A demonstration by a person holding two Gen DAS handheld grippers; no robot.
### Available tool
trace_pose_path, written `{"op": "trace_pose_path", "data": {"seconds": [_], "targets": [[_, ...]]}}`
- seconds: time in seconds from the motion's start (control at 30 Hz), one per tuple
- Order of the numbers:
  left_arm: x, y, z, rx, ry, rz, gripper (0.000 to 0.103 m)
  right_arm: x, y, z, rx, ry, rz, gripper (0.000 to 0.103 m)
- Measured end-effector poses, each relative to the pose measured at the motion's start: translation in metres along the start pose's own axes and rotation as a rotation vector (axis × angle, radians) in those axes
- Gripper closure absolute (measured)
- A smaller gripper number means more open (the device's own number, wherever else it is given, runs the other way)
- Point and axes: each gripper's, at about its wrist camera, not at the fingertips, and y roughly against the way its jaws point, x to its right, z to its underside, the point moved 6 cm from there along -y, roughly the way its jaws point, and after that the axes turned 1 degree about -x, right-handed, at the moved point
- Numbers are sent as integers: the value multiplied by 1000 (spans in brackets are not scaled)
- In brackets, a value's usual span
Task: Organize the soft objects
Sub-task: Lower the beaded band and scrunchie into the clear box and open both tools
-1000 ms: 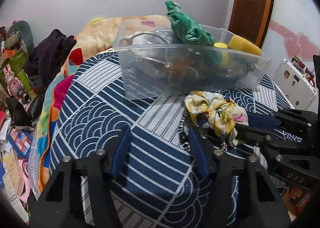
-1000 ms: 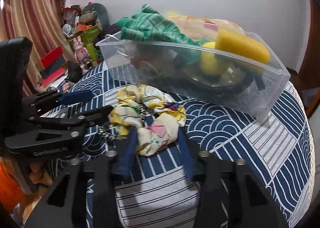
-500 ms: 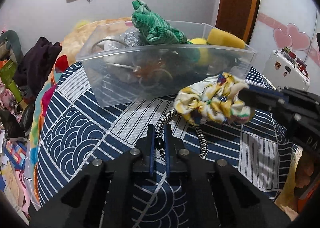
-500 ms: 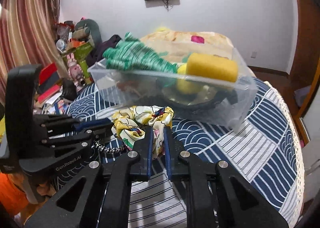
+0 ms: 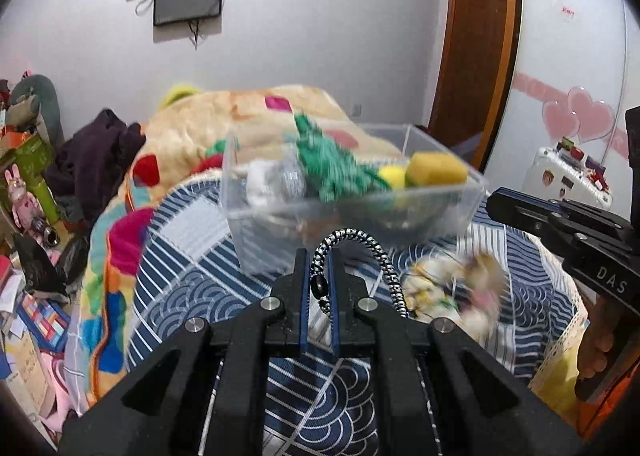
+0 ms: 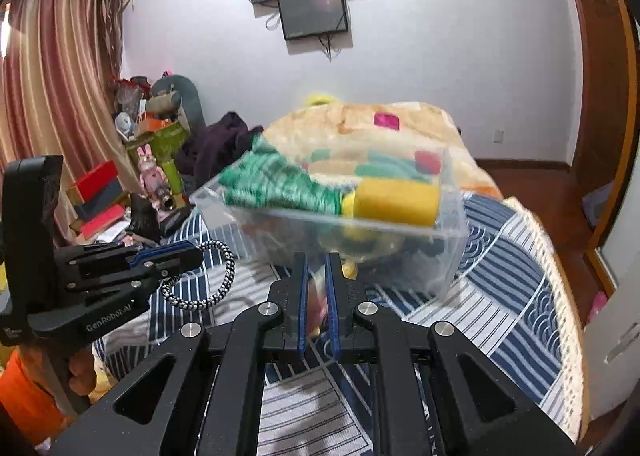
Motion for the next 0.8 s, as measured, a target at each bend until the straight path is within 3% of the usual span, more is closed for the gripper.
{"op": "trace_pose_path", "data": {"seconds": [0.1,0.23,0.27,0.33,0.37,0.4,0.63,0.77,0.8], "targets": [[-2,5,-8,21,1,0,96,-3,7,-9,25,17,4,95],[-6,7,-9,23,12,-2,96,2,-4,-1,-37,9,13,94],[-7,7,-8,23,16,-2,96,6,-9,4,-63,0,16,86],[-8,8,-6,24,21,-4,96,12,-19,15,-113,-29,17,56],[-9,8,-5,24,23,-6,96,16,-24,22,-131,-50,15,36],[-11,7,-5,23,25,-7,96,18,-25,25,-138,-59,14,26],[-14,7,-2,22,46,-2,96,16,-48,55,-273,-63,-18,23],[-16,8,-1,22,60,1,96,10,-50,65,-277,-6,25,24],[-16,8,-1,23,62,1,96,8,-49,66,-271,14,38,34]]}}
